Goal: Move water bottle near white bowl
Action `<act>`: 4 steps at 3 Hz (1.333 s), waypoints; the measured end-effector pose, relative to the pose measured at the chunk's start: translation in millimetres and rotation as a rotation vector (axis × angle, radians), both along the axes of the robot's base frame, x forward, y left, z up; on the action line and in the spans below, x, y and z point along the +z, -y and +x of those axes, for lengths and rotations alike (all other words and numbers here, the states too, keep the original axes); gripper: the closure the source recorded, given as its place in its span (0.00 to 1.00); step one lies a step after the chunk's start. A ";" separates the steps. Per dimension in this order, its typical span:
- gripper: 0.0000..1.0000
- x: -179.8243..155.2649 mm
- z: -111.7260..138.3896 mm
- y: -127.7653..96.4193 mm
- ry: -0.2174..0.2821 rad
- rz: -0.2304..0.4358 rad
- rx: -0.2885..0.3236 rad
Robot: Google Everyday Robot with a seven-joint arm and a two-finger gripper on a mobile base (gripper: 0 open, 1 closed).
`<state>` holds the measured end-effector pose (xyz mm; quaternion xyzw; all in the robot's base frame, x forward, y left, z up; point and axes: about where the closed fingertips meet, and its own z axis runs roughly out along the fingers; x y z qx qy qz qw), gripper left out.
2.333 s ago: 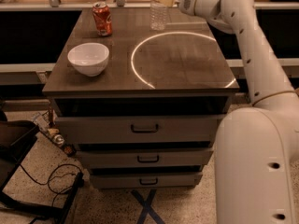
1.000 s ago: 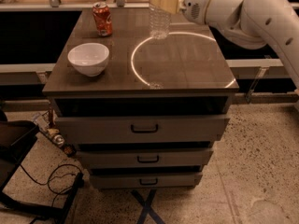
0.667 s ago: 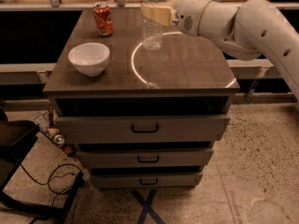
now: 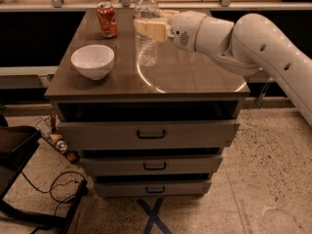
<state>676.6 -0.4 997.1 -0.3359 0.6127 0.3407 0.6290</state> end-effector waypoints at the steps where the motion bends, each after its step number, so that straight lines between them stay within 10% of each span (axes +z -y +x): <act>1: 1.00 -19.3 -3.3 -10.7 -0.012 0.010 0.033; 4: 1.00 -62.2 -9.4 -40.5 -0.037 0.005 0.148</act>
Offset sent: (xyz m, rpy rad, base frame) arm -0.0048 0.0259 -0.0631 0.0326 0.0243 0.1066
